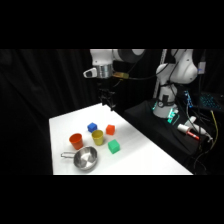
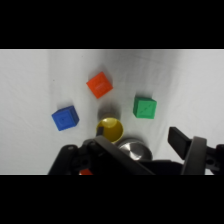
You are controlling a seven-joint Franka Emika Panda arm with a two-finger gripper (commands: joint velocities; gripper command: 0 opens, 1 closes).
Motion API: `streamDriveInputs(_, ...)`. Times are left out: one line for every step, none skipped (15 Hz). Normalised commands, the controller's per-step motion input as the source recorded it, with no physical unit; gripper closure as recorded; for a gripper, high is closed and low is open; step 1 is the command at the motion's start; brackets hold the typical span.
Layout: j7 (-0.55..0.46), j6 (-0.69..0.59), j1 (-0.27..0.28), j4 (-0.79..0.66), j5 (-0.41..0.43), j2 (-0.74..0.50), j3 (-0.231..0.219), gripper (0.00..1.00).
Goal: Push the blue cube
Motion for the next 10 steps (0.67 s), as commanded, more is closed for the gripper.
streamDriveInputs(0.00,-0.01,-0.014,0.01,0.000,0.00,0.015,0.00)
streamDriveInputs(0.01,0.03,-0.014,0.02,0.024,0.02,0.015,0.00)
streamDriveInputs(0.07,0.10,-0.023,0.07,0.000,0.07,0.010,0.00)
streamDriveInputs(0.10,0.11,-0.034,0.12,-0.017,0.12,0.002,0.00)
streamDriveInputs(0.09,0.12,-0.046,0.17,0.012,0.16,-0.011,0.00)
streamDriveInputs(0.07,0.11,-0.063,0.22,0.038,0.19,-0.028,0.00)
streamDriveInputs(0.08,0.13,-0.079,0.26,0.057,0.22,-0.044,0.00)
streamDriveInputs(0.07,0.14,-0.097,0.30,0.073,0.25,-0.062,0.00)
streamDriveInputs(0.08,0.14,-0.104,0.32,0.065,0.26,-0.066,0.00)
streamDriveInputs(0.10,0.12,-0.114,0.34,0.044,0.26,-0.075,0.00)
